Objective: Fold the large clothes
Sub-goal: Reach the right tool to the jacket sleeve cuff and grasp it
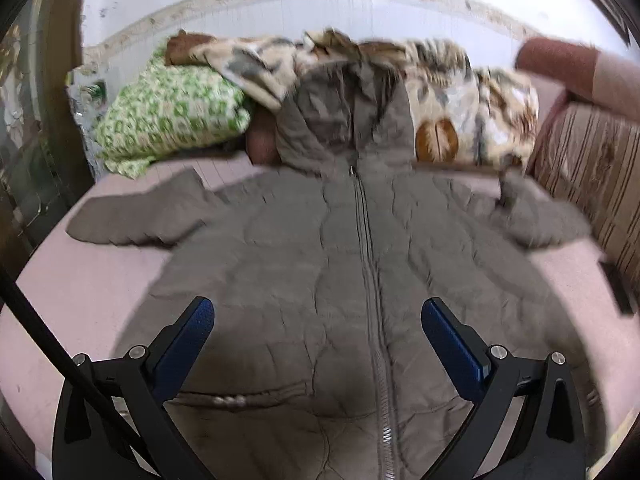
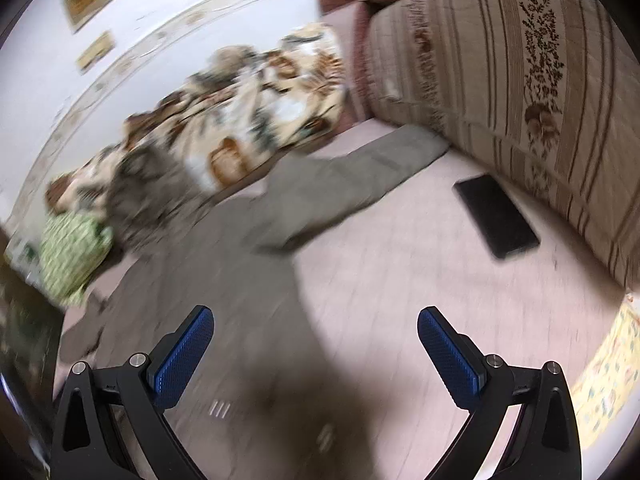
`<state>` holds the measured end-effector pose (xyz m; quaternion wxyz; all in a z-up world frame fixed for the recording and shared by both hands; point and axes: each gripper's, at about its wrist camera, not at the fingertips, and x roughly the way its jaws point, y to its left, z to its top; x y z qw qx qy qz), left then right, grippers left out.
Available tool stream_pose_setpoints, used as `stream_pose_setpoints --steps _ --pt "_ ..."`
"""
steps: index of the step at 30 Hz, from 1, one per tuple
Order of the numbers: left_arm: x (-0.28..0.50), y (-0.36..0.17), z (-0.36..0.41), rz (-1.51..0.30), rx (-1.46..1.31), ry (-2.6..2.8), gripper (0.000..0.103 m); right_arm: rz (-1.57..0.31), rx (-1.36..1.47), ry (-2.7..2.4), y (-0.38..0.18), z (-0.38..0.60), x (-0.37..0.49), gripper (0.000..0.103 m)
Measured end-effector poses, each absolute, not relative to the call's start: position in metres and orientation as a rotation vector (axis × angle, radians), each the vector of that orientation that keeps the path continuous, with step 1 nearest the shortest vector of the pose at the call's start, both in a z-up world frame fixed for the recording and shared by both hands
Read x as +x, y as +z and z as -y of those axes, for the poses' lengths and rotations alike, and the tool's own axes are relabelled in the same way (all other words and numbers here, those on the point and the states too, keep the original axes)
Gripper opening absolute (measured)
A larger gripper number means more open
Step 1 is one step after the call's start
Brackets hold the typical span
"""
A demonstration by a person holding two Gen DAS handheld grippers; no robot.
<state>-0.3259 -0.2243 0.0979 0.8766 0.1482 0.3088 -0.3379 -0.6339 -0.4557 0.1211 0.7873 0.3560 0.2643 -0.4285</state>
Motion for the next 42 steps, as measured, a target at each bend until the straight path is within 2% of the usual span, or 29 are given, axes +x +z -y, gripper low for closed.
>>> stream_pose_setpoints --steps 3,7,15,16,18,20,27,32,34,35,36,42 --pt "-0.314 0.079 0.238 -0.723 0.357 -0.720 0.103 -0.563 0.848 -0.945 0.106 0.523 -0.634 0.103" --pt "-0.310 0.079 0.241 -0.709 0.369 -0.735 0.103 -0.573 0.945 -1.007 0.077 0.616 -0.635 0.103" --pt "-0.309 0.072 0.244 -0.717 0.401 -0.778 0.103 -0.461 1.107 -1.068 0.039 0.723 -0.631 0.103" --pt "-0.310 0.071 0.245 -0.721 0.402 -0.782 0.103 -0.463 1.129 -1.076 0.031 0.733 -0.628 0.099" --pt "-0.308 0.070 0.245 -0.726 0.404 -0.788 0.103 -0.433 1.168 -1.069 0.021 0.747 -0.628 0.085" --pt "-0.306 0.068 0.246 -0.731 0.406 -0.783 0.103 -0.428 1.191 -1.076 0.010 0.760 -0.625 0.080" --pt "-0.295 0.059 0.248 -0.778 0.402 -0.781 0.103 -0.413 1.198 -1.159 -0.014 0.794 -0.622 0.080" --pt "-0.292 0.053 0.252 -0.796 0.410 -0.776 0.103 -0.422 1.144 -1.176 -0.027 0.811 -0.619 0.063" --pt "-0.293 0.051 0.253 -0.803 0.415 -0.774 0.103 -0.403 1.128 -1.164 -0.028 0.814 -0.620 0.036" --pt "-0.294 0.050 0.254 -0.803 0.419 -0.773 0.103 -0.384 1.134 -1.144 -0.029 0.815 -0.622 0.019" --pt "-0.294 0.050 0.255 -0.803 0.421 -0.773 0.103 -0.357 1.148 -1.116 -0.029 0.815 -0.625 0.014" --pt "-0.295 0.051 0.253 -0.788 0.415 -0.766 0.103 -0.207 1.078 -1.063 0.009 0.786 -0.644 0.011"
